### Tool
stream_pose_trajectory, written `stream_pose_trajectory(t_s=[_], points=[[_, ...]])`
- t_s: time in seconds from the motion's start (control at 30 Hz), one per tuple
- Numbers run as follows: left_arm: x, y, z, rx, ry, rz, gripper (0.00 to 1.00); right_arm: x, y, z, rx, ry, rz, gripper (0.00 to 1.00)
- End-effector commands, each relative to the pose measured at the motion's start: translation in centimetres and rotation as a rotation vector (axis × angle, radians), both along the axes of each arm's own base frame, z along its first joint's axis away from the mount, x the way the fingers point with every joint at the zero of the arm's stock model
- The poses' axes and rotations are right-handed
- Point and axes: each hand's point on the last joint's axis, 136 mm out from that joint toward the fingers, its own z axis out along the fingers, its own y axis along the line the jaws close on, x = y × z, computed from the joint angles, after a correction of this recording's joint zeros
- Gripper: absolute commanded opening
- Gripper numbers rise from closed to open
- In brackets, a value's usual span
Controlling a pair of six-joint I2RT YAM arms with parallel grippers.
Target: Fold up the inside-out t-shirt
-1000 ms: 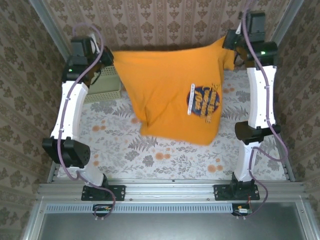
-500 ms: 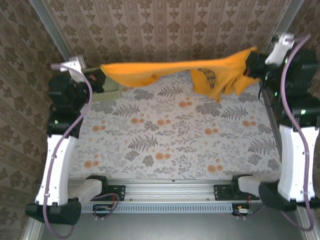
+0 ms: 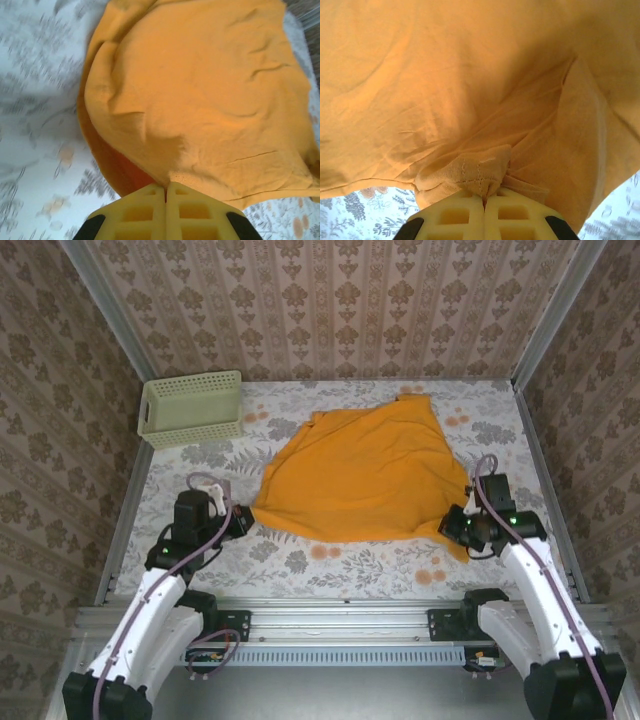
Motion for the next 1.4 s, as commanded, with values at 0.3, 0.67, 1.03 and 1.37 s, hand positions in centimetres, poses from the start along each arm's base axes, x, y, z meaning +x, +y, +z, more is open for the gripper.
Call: stream_pose_trajectory(t_s=[0.3,0.67,1.03,1.37], points=[[-0.8,5.2,1.1,0.153,0.050,0.262,0.18,-4.2,-1.7,4.0,-0.087,-0.043,-0.090,0.44],[3.5,-5.3,3.4,0.129,-0.022,-0.043,0.28,0.4,-1.6,2.3,-0.111,-0.058,-0.120,0.46],[5.5,-10.0,-6.8,0.229,0.211,-0.142,0.37,7.2,1.4,-4.7,-0.205,0.080,-0.027,0.46],[7.3,-3.4,-11.5,0.213,0.345,0.037,0.44,15.3,3.0,-10.3,-0.200,0.193,-0.004,0.58]])
